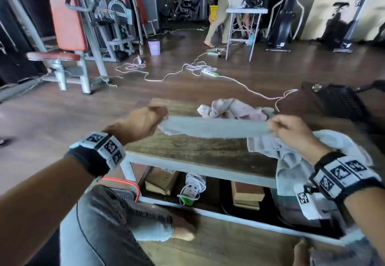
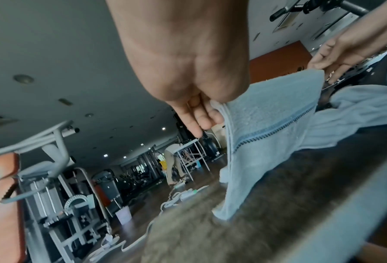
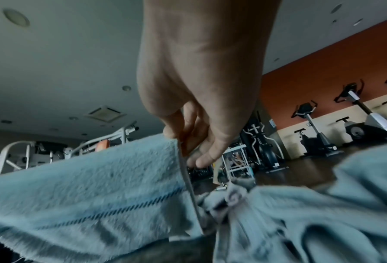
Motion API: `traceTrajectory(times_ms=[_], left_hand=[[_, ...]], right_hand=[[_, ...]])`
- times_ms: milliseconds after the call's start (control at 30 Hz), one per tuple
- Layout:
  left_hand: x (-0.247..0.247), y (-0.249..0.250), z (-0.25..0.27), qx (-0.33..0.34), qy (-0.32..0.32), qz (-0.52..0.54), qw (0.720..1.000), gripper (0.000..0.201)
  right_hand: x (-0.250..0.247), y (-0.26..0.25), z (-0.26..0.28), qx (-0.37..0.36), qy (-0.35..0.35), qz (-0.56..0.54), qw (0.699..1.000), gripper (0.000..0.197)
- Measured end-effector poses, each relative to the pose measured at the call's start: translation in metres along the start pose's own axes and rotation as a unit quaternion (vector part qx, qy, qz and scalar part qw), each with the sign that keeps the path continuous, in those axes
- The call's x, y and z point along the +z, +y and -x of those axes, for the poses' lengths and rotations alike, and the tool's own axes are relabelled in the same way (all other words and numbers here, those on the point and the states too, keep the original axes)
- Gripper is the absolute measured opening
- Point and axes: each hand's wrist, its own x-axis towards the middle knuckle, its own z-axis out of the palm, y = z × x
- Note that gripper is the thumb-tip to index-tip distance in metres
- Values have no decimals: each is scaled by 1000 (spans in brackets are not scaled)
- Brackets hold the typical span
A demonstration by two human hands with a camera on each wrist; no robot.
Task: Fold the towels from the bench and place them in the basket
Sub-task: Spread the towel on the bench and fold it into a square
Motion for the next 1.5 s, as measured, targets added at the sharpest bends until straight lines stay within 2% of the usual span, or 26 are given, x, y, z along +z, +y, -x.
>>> traceTrajectory(times_ms=[33, 100, 167, 267, 400, 567, 733, 867, 933, 1033, 1100, 1167, 1400, 1500], left_hand=[[13, 1, 9, -2, -26, 5, 1000, 12], [32, 8, 25, -16, -91, 4, 996, 30], [40, 18, 34, -18, -139, -7, 990, 30], [47, 21, 39, -37, -162, 22, 986, 22], [57, 11, 30, -63, -128, 56, 988, 20], [74, -5, -5, -125, -69, 116, 983, 14], [95, -31, -43, -168, -72, 86, 979, 12], [117, -47, -64, -220, -85, 92, 967, 7], [133, -54, -69, -241, -84, 98, 962, 15], [150, -54, -71, -249, -112, 85, 958, 5], [158, -53, -70, -249, -133, 83, 956, 21], [160, -54, -69, -250, -126, 88, 956, 25], [142, -49, -63, -252, -110, 94, 957, 9], [120, -44, -65, -239, -72, 85, 965, 7]], right_hand=[[6, 7, 11, 8, -34, 26, 999, 18], [17, 17, 28, 18, -96, 46, 994, 21], [25, 28, 35, 35, -140, 43, 989, 24], [33, 41, 27, 57, -168, 39, 983, 18], [46, 47, 6, 49, -140, 49, 988, 15], [67, 53, -29, 41, -76, 76, 993, 19], [89, 49, -64, 40, -36, 113, 992, 31], [106, 57, -88, 53, -38, 123, 990, 23], [115, 61, -96, 56, -50, 130, 989, 21], [126, 70, -99, 43, -79, 149, 985, 17], [128, 76, -101, 18, -87, 162, 983, 19], [127, 79, -102, 0, -90, 163, 982, 18], [116, 59, -98, 13, -117, 206, 971, 10], [101, 45, -94, 13, -107, 191, 976, 18]])
